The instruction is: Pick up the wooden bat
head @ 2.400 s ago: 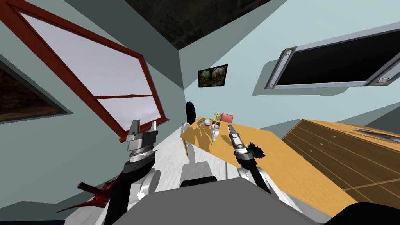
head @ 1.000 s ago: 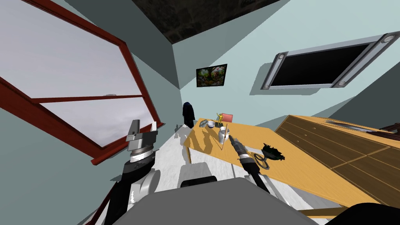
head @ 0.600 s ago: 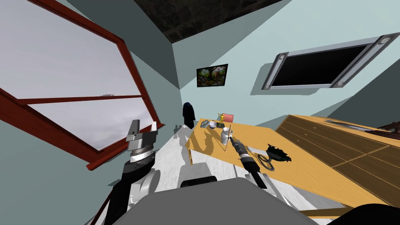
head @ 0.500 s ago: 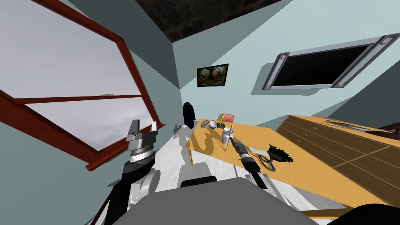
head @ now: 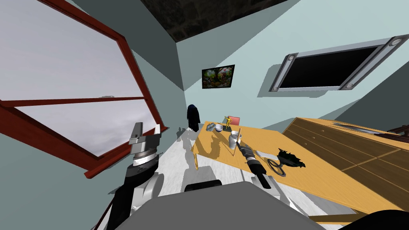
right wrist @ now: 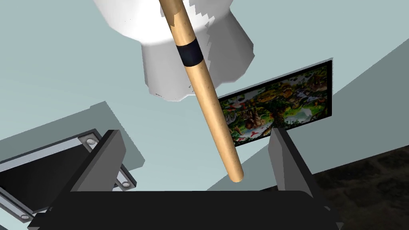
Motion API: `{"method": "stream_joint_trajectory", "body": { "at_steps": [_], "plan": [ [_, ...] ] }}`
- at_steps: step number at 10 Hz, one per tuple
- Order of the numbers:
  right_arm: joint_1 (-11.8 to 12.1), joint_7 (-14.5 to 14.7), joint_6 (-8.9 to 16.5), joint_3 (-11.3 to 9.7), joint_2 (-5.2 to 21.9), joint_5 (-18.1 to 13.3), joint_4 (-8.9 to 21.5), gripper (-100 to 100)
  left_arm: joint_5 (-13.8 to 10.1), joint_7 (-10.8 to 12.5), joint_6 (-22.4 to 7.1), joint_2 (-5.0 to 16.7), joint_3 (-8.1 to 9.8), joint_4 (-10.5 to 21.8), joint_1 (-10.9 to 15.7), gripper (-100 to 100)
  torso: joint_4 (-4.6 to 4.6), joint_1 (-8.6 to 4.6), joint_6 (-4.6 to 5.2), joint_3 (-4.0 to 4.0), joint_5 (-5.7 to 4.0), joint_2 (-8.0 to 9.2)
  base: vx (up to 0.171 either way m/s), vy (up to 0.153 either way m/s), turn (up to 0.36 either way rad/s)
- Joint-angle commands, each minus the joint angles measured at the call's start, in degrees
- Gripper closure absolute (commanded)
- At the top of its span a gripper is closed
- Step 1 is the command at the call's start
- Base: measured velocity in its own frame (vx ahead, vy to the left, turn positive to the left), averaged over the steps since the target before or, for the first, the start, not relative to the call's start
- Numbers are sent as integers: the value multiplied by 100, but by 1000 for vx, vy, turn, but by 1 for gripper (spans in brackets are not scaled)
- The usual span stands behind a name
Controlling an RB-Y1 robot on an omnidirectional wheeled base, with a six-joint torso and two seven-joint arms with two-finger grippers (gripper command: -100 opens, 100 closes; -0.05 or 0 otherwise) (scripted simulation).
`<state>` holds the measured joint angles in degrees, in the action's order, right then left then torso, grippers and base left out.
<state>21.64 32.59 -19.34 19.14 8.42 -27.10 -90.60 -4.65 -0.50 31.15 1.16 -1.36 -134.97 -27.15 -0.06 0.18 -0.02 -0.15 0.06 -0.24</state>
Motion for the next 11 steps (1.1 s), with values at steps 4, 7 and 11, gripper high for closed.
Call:
{"method": "stream_joint_trajectory", "body": {
  "at_steps": [4,7,11],
  "plan": [
    [-234,516,212,169,29,-134,374,-100,0,0,0,0,0,0,0,0,-1,-3,0,-2,0,-4,41,61,-12],
    [-443,948,399,328,92,-254,715,-100,0,0,0,0,0,0,0,0,0,-11,0,0,-2,0,40,50,-13],
    [-567,1182,466,435,151,-320,936,-100,0,0,0,0,0,0,0,0,-1,-11,0,-2,-1,-4,40,42,-8]
  ]
}}
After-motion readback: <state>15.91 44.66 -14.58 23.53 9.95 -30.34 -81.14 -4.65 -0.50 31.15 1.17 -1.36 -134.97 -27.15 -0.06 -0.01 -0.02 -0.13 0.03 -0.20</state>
